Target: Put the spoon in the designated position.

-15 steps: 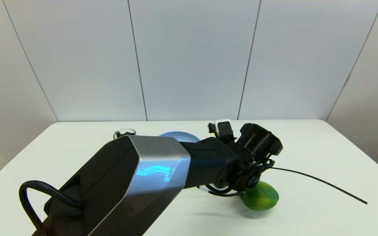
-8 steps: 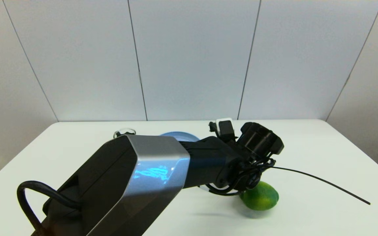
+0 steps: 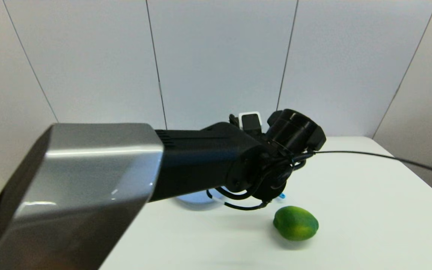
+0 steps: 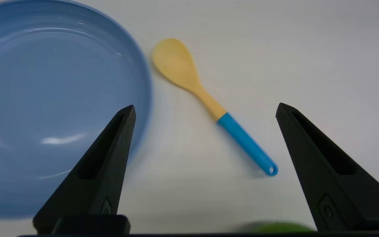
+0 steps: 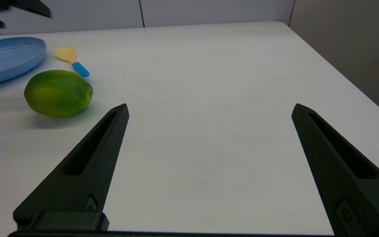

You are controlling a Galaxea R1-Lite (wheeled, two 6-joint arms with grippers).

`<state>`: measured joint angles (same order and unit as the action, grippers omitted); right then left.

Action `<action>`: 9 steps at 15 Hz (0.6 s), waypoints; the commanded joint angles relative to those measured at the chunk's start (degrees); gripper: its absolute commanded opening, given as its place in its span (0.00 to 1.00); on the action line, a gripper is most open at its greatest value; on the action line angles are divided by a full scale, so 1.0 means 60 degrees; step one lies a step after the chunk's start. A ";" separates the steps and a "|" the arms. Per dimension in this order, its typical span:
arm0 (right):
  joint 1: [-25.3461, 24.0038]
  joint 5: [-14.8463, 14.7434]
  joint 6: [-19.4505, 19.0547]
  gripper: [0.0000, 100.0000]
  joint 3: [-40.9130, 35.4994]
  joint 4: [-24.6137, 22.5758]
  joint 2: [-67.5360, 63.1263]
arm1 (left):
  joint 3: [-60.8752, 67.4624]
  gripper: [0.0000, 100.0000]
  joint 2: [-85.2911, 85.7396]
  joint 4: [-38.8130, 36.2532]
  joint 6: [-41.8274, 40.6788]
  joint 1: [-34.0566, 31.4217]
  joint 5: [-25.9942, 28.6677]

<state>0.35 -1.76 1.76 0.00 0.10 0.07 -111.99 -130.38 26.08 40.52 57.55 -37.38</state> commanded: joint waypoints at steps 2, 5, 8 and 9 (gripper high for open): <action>0.0000 0.0000 0.0000 1.00 0.0000 -0.0002 -0.0012 | 0.1044 1.00 0.2452 0.1513 -0.2300 -0.1682 -0.0025; 0.0000 0.0000 0.0000 1.00 0.0000 -0.0002 -0.0012 | 0.2626 1.00 0.3654 0.1352 -0.3765 -0.3249 0.0634; 0.0000 0.0000 0.0000 1.00 0.0000 -0.0002 -0.0012 | 0.4149 1.00 0.5060 0.0415 -0.4937 -0.4758 0.3681; 0.0000 0.0000 0.0000 1.00 0.0000 -0.0002 -0.0012 | 0.4589 1.00 0.5704 0.0195 -0.5787 -0.5534 0.5175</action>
<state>0.35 -1.73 1.76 0.00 0.10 0.07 -91.39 -106.40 30.56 14.06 33.29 -23.81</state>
